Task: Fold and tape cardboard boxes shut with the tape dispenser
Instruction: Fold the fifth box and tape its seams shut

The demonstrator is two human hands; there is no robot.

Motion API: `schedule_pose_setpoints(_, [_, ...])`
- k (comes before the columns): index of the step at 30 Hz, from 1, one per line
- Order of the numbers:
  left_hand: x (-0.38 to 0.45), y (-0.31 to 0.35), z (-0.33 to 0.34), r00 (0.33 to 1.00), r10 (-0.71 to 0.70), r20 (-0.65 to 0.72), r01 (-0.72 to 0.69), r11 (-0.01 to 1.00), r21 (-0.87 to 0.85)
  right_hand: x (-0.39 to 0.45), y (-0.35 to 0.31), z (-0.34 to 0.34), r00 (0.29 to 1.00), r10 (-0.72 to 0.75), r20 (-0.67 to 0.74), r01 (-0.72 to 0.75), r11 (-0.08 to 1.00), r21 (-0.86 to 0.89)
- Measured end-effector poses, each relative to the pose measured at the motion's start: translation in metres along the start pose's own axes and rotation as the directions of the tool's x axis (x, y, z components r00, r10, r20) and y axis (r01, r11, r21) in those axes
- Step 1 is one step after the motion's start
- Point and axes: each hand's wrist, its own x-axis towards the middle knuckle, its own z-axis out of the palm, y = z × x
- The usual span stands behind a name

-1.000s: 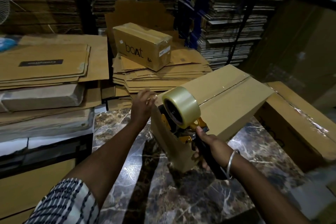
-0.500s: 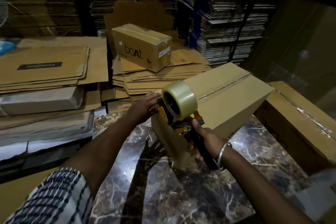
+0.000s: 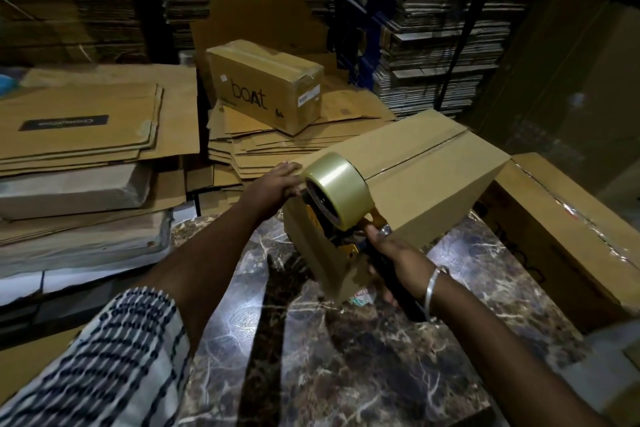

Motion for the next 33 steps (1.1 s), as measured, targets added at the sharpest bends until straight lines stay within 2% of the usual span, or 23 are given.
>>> schedule_pose_setpoints(7, [-0.006, 0.019, -0.01, 0.981, -0.169, 0.097, 0.159, 0.982, 0.102, -0.012, 0.03, -0.018, 0.998, -0.04, 0.053, 0.036, 0.996, 0.076])
schedule_pose_setpoints(10, [-0.018, 0.029, -0.007, 1.0, -0.002, -0.019, 0.002, 1.0, 0.012, -0.011, 0.028, -0.02, 0.998, -0.043, 0.044, 0.04, 0.997, 0.068])
schedule_pose_setpoints(12, [-0.026, 0.038, 0.0, 0.996, 0.085, -0.015, -0.086, 0.99, -0.108, -0.013, 0.03, -0.02, 0.999, -0.032, 0.038, 0.029, 0.997, 0.067])
schedule_pose_setpoints(16, [-0.033, 0.049, 0.008, 0.998, 0.057, 0.015, -0.051, 0.968, -0.246, -0.012, 0.028, -0.019, 0.999, -0.028, 0.045, 0.026, 0.998, 0.056])
schedule_pose_setpoints(21, [-0.031, 0.046, 0.013, 0.999, 0.039, -0.026, -0.043, 0.988, -0.151, -0.012, 0.018, -0.019, 0.998, -0.032, 0.052, 0.031, 0.999, 0.008])
schedule_pose_setpoints(25, [-0.032, 0.051, 0.017, 0.991, 0.07, -0.113, -0.079, 0.994, -0.076, -0.016, 0.012, -0.017, 0.999, -0.003, 0.052, 0.003, 1.0, -0.008])
schedule_pose_setpoints(33, [-0.034, 0.051, 0.012, 0.996, 0.015, -0.088, -0.017, 1.0, -0.026, -0.041, 0.038, -0.035, 0.999, -0.029, 0.036, 0.026, 0.996, 0.084])
